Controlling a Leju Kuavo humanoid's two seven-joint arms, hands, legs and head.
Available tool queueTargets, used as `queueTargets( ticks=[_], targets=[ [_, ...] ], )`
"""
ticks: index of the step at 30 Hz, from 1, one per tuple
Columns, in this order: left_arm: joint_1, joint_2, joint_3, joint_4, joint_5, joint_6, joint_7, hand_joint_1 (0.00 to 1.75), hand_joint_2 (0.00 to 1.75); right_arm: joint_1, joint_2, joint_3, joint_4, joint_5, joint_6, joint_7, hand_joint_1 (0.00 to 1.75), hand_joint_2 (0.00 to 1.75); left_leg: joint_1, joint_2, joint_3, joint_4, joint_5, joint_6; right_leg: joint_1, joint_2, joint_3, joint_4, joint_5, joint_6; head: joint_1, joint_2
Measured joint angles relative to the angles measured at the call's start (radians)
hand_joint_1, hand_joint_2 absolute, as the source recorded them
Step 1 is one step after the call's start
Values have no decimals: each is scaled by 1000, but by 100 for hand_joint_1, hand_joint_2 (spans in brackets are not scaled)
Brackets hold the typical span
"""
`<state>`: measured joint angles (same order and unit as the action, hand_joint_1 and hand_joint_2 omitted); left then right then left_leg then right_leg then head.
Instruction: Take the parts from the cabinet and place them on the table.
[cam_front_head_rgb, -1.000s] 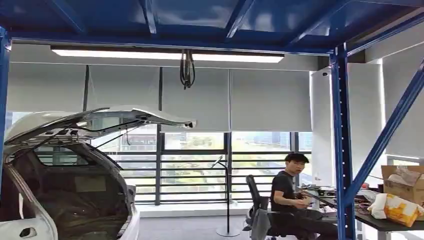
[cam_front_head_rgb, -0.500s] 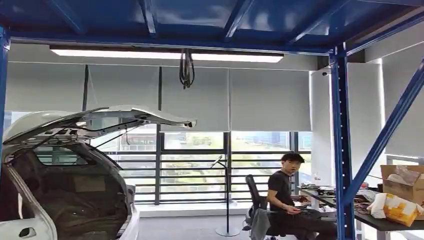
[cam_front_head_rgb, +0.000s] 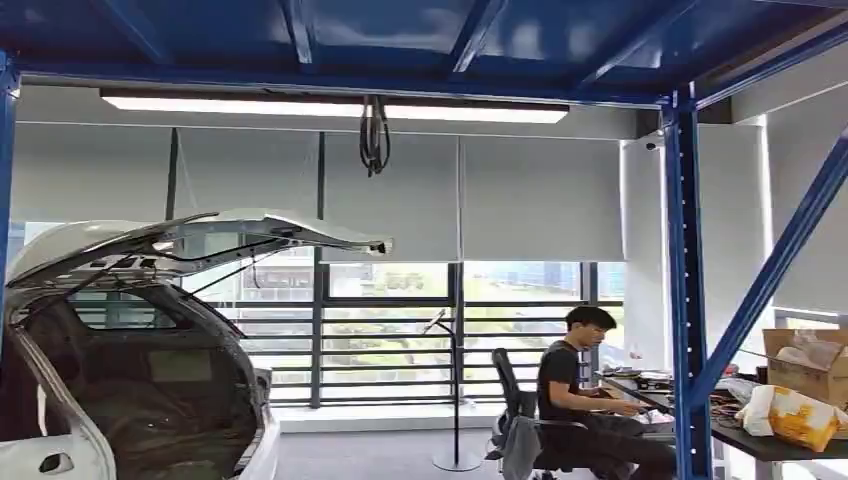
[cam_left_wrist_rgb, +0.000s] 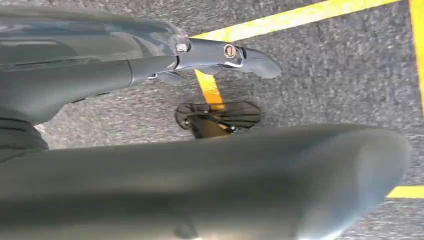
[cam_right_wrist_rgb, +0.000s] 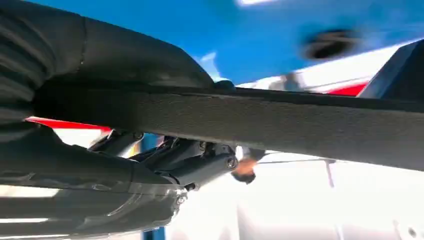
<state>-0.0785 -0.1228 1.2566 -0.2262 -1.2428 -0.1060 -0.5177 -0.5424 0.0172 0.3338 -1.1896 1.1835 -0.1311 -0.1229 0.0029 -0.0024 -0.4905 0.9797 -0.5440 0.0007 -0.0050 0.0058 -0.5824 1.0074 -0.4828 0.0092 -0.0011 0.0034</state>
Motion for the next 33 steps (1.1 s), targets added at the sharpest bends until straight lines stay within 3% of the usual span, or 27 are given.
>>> queueTargets(
  ticks=[9, 12, 16, 18, 24, 33],
  targets=[
    [0, 0, 6, 0, 7, 9, -1, 0, 0, 76, 2, 108, -272, -719, 239, -206, 175, 175, 0, 0, 0, 0, 0, 0, 0, 0, 0, 0, 0, 0, 0, 0],
    [0, 1, 6, 0, 4, 9, -1, 0, 0, 96, 1, 155, -342, -878, 292, -244, 175, 175, 0, 0, 0, 0, 0, 0, 0, 0, 0, 0, 0, 0, 0, 0],
    [0, 1, 6, 0, 3, 11, -1, 0, 0, 106, -4, 210, -390, -1018, 356, -245, 175, 175, 0, 0, 0, 0, 0, 0, 0, 0, 0, 0, 0, 0, 0, 0],
    [0, 2, 8, 0, 5, 12, -1, 0, 0, 105, -14, 235, -394, -1067, 374, -238, 175, 175, 0, 0, 0, 0, 0, 0, 0, 0, 0, 0, 0, 0, 0, 0],
    [0, 3, 8, 0, 5, 12, -1, 0, 0, 92, -59, 291, -399, -1053, 388, -267, 175, 175, 0, 0, 0, 0, 0, 0, 0, 0, 0, 0, 0, 0, 0, 0],
    [-1, 4, 8, 0, 4, 11, -1, 0, 0, 77, -80, 339, -416, -1058, 400, -286, 175, 175, 0, 0, 0, 0, 0, 0, 0, 0, 0, 0, 0, 0, 0, 0]
  ],
)
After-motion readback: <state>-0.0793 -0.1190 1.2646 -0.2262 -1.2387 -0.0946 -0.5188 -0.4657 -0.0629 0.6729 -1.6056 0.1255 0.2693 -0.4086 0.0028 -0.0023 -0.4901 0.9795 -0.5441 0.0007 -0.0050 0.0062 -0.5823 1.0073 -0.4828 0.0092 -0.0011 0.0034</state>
